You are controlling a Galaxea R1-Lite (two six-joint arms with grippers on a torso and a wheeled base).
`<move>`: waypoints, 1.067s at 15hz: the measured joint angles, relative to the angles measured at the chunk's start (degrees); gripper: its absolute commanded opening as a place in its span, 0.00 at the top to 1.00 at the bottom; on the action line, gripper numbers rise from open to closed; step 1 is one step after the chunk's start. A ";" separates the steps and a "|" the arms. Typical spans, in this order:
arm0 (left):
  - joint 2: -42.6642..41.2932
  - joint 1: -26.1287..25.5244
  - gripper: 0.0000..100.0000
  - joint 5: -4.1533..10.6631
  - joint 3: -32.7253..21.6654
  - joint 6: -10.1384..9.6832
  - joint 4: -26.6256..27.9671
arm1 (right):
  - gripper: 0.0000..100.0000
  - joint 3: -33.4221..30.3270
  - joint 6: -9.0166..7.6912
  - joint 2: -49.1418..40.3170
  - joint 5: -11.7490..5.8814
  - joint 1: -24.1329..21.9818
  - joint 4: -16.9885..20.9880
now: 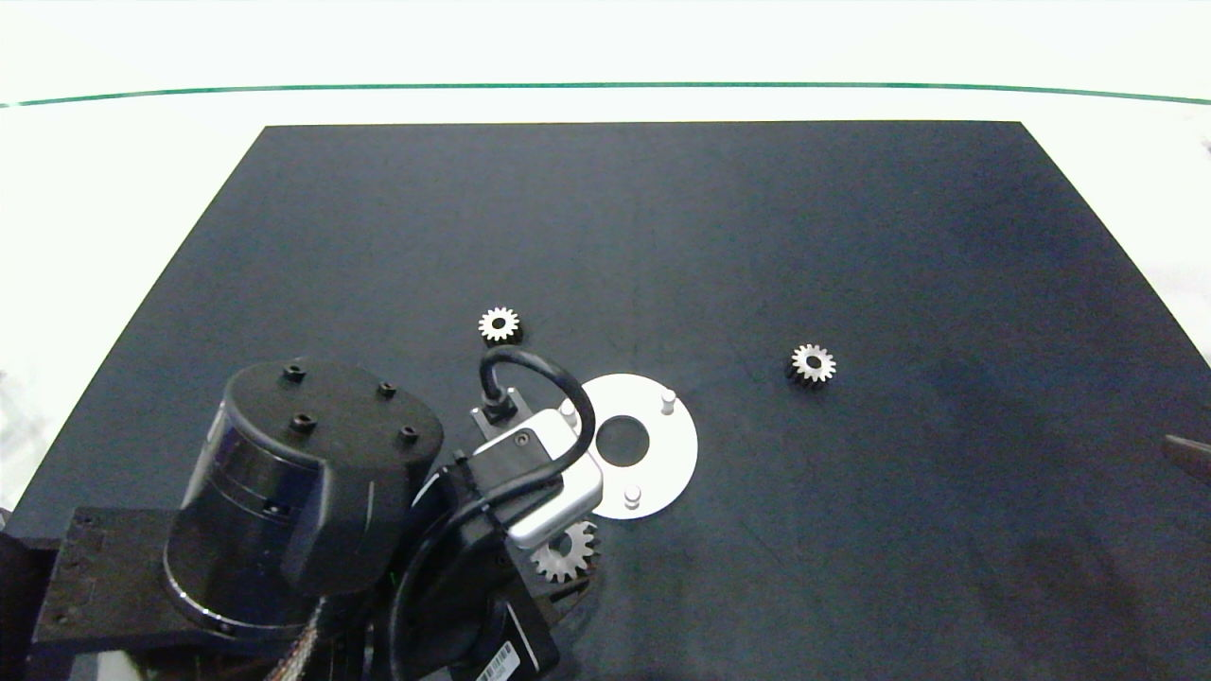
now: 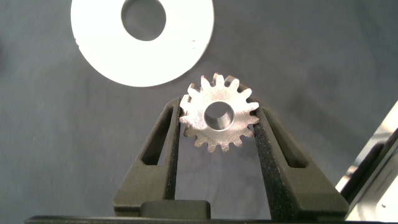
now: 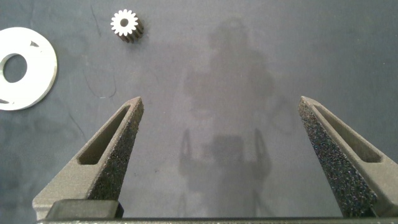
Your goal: Install three planetary gears onto the carrier pins
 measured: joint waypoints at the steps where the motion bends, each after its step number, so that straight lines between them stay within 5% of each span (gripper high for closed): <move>1: 0.60 -0.22 0.78 0.20 -0.13 1.35 -0.16 | 0.00 0.02 0.00 -0.06 0.00 0.00 0.02; 4: 2.47 -0.33 0.78 2.18 -2.56 3.78 -0.13 | 0.00 0.02 -0.02 -0.52 -0.02 -0.02 0.07; 16: 8.92 -2.05 0.78 2.39 -8.13 7.72 -0.13 | 0.00 0.11 0.15 -1.28 0.02 -0.02 0.79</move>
